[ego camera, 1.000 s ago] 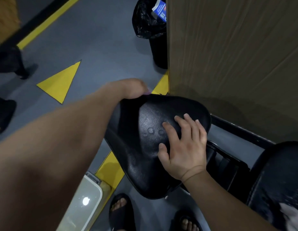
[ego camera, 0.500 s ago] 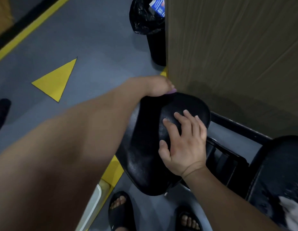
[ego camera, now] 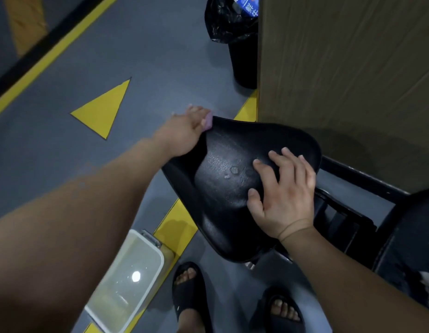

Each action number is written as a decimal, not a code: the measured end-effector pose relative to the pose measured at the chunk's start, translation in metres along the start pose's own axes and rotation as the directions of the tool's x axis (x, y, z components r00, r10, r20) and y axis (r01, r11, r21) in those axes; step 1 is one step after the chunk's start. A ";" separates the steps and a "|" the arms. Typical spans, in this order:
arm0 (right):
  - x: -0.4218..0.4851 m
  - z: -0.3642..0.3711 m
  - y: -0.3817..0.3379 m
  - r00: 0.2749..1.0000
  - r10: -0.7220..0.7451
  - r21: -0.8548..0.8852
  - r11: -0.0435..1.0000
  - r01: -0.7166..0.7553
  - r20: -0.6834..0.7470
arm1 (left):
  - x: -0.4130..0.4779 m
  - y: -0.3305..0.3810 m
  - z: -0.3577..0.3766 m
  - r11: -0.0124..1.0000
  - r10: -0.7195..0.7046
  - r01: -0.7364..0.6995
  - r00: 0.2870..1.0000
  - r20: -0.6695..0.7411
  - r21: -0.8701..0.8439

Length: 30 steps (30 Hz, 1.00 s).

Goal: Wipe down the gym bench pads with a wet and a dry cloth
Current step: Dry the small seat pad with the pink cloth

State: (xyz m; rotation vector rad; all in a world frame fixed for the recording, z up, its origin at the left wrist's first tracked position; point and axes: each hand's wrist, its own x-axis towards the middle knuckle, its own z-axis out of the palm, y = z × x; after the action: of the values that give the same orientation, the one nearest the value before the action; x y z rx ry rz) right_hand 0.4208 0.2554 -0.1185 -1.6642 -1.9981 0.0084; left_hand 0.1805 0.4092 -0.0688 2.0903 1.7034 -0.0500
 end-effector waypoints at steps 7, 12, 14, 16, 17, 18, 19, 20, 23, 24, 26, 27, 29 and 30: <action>0.000 -0.003 -0.001 1.000 0.005 0.003 1.000 -0.005 0.007 | -0.118 0.024 0.053 0.954 0.221 -0.205 0.974 -0.049 0.217; -0.002 0.000 0.000 1.000 -0.001 0.002 1.000 0.001 -0.008 | -0.082 0.016 0.038 0.979 -0.100 0.121 0.986 -0.130 0.166; -0.003 0.001 0.000 1.000 -0.006 -0.002 1.000 0.006 -0.013 | -0.080 0.027 0.042 0.984 -0.123 0.140 0.982 -0.143 0.112; -0.002 0.000 0.000 1.000 -0.012 0.000 1.000 0.012 -0.014 | -0.102 0.041 0.057 0.996 -0.022 0.036 0.987 -0.159 0.084; -0.002 0.000 0.000 1.000 -0.014 0.001 1.000 0.014 -0.015 | -0.120 0.049 0.066 0.995 0.056 -0.042 0.986 -0.160 0.093; -0.002 -0.001 0.000 1.000 -0.014 0.002 1.000 0.014 -0.018 | -0.140 0.055 0.074 0.987 0.134 -0.119 0.980 -0.150 0.104; -0.002 -0.002 0.000 1.000 -0.014 0.004 1.000 0.014 -0.019 | -0.156 0.059 0.079 0.977 0.193 -0.179 0.972 -0.131 0.112; -0.002 -0.002 0.000 1.000 -0.013 0.005 1.000 0.013 -0.020 | -0.165 0.058 0.081 0.970 0.223 -0.209 0.969 -0.107 0.126; -0.001 -0.002 0.000 1.000 -0.014 0.002 1.000 0.014 -0.022 | -0.142 0.056 0.068 0.965 0.179 -0.155 0.979 -0.097 0.211; -0.002 -0.002 0.000 1.000 -0.014 -0.001 1.000 0.014 -0.018 | -0.124 0.060 0.062 0.969 0.131 -0.105 0.986 -0.102 0.224; -0.003 -0.002 0.001 1.000 -0.015 -0.002 1.000 0.015 -0.011 | -0.099 0.075 0.056 0.982 0.050 -0.029 0.993 -0.106 0.188; -0.003 -0.002 0.001 1.000 -0.015 -0.003 1.000 0.015 -0.010 | -0.095 0.082 0.059 0.988 0.045 -0.027 0.993 -0.113 0.153; -0.003 -0.002 0.001 1.000 -0.014 0.003 1.000 0.014 -0.010 | -0.115 0.087 0.071 0.992 0.104 -0.095 0.989 -0.109 0.081; -0.003 -0.003 0.001 1.000 -0.011 0.011 1.000 0.011 -0.013 | -0.133 0.085 0.079 0.986 0.157 -0.150 0.982 -0.108 0.073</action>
State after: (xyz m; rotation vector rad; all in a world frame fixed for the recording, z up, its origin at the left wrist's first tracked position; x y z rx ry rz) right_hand 0.4227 0.2518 -0.1176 -1.6420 -1.9941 0.0047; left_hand 0.2480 0.2463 -0.0735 2.3062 1.6173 0.0634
